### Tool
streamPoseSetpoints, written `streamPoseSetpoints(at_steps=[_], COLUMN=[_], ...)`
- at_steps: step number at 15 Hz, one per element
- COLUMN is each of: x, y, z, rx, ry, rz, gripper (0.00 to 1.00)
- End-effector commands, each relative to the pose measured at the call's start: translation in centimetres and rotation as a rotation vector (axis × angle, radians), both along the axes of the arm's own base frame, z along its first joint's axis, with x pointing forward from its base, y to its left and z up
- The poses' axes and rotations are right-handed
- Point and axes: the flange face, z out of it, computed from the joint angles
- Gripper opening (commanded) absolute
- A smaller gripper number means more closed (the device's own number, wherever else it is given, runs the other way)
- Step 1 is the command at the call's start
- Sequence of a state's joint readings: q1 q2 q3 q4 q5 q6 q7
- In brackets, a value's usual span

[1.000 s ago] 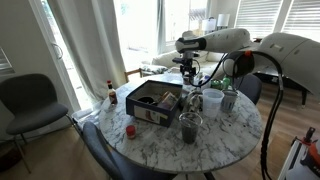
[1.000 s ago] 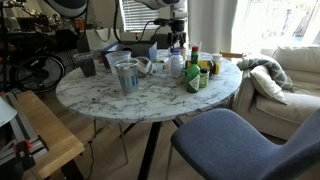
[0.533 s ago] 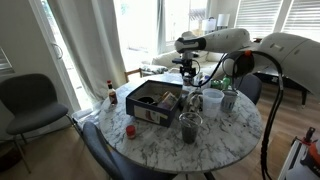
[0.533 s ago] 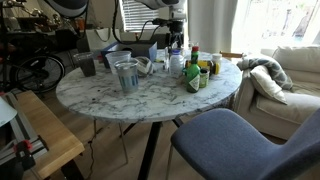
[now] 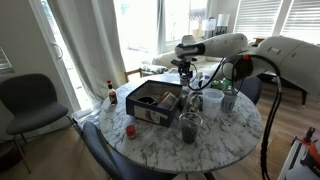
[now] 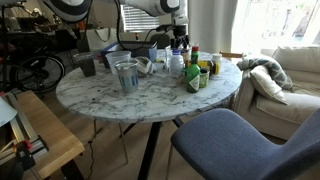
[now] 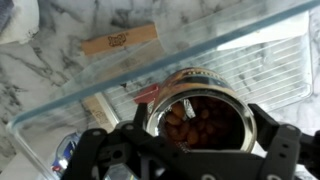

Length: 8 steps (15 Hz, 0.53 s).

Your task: Pick up the opened without a lid coffee jar and put it in the crisper drawer on the table

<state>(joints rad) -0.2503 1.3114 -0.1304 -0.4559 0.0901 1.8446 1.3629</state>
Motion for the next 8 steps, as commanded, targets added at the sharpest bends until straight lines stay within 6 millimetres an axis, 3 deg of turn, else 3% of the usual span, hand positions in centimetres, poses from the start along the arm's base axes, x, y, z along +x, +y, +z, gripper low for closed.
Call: streamPoseSetpoints(at_steps=[1,6,7,8], x=[0.10,-0.41,-0.48,-0.51], y=[-0.15,-0.13,-0.11,-0.08], z=[-1.20,-2.08,-2.09,-1.97], rx=[-0.018,-0.013,-0.010,-0.008], ry=[-0.012,0.038,0.045,0.047], rz=[-0.037,-0.051,-0.050,-0.043], gripper=[0.71,0.71,0.92,0.99])
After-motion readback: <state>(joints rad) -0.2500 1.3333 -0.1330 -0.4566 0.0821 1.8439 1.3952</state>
